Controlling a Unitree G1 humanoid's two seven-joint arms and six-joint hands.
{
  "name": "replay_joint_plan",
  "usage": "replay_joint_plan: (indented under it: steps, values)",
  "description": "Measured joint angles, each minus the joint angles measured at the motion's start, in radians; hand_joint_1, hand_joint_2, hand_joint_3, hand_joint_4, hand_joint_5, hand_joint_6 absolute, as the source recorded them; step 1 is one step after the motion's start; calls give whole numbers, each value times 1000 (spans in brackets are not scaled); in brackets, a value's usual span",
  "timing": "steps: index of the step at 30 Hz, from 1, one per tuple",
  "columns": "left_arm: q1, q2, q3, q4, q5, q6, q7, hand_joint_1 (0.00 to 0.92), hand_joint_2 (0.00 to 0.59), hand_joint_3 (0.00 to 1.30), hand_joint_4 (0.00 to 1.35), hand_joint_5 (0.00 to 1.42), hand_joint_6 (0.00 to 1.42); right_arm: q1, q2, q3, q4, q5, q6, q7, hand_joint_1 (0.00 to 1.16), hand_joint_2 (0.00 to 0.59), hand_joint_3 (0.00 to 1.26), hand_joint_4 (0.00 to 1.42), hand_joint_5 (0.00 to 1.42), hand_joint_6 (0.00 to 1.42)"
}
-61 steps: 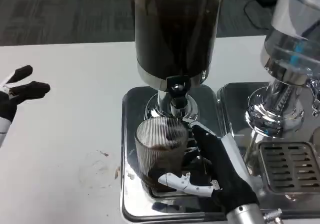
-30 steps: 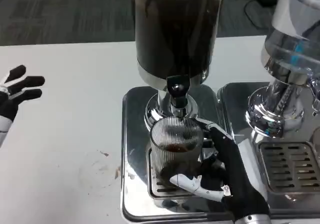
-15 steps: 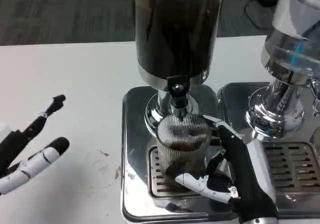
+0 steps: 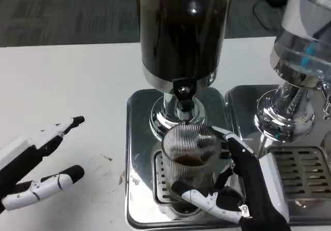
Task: Grasp the cup under the faucet to collect the drink, then remove the cup.
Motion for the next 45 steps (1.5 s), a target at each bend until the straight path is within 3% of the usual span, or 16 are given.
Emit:
replay_joint_plan:
  steps: [12, 20, 27, 34, 45]
  values:
    - [6, 39, -21, -16, 45, -48, 39, 0, 221, 0, 0, 0, 0, 86, -17, -22, -144, 28, 4, 51, 947, 156, 518, 601, 783, 1033]
    - [54, 42, -18, -51, 59, -45, 67, 0, 221, 0, 0, 0, 0, 82, -20, -40, -146, 39, 4, 92, 943, 163, 523, 601, 783, 1037]
    - [75, 48, -16, -82, 60, -41, 72, 0, 222, 0, 0, 0, 0, 154, -34, -55, -265, 57, 4, 121, 942, 165, 524, 608, 783, 1039]
    - [113, 91, 16, -116, 55, -38, 72, 0, 223, 0, 0, 0, 0, 247, -39, -50, -387, 64, 5, 155, 941, 165, 524, 610, 785, 1039]
    - [193, 87, 72, -171, 31, -15, 72, 0, 231, 0, 0, 0, 0, 306, -36, -53, -445, 72, 5, 164, 931, 163, 524, 618, 801, 1057]
